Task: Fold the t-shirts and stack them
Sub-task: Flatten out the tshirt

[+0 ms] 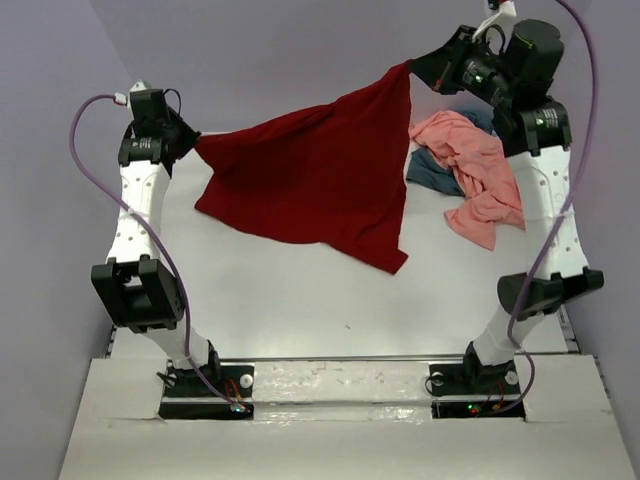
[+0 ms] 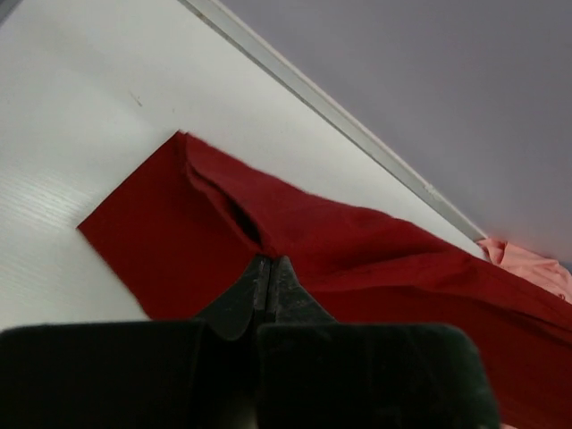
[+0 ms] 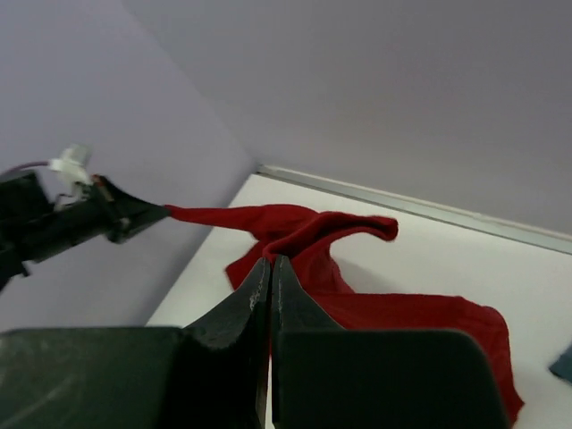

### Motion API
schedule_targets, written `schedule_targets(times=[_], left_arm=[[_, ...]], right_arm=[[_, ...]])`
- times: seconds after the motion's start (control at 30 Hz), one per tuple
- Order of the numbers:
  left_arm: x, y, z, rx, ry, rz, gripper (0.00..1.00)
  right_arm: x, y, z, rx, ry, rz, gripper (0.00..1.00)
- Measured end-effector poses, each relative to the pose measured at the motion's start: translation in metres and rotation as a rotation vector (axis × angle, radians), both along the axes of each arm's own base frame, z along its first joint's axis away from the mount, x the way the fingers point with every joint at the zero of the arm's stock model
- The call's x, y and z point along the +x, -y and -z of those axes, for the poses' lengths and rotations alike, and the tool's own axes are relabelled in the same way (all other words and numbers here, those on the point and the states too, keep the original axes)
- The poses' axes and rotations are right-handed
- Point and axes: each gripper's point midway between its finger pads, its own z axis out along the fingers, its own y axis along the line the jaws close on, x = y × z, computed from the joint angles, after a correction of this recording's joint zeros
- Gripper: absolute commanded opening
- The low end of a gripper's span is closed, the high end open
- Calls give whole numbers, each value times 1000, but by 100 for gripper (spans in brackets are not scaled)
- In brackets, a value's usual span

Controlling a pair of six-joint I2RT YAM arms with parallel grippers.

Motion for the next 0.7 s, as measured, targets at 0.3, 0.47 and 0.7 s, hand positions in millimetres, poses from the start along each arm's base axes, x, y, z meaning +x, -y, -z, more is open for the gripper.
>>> schedule_targets(times=[0.3, 0.47, 0.7], left_arm=[[-76, 19, 5, -37, -18, 53, 0], [-147, 26, -54, -18, 146, 60, 0], [-255, 29, -137, 24, 456, 24, 0]], right_arm=[[-164, 0, -70, 78, 160, -212, 0], [-246, 7, -86, 105, 219, -278, 0], [-324, 20, -124, 147, 354, -302, 0]])
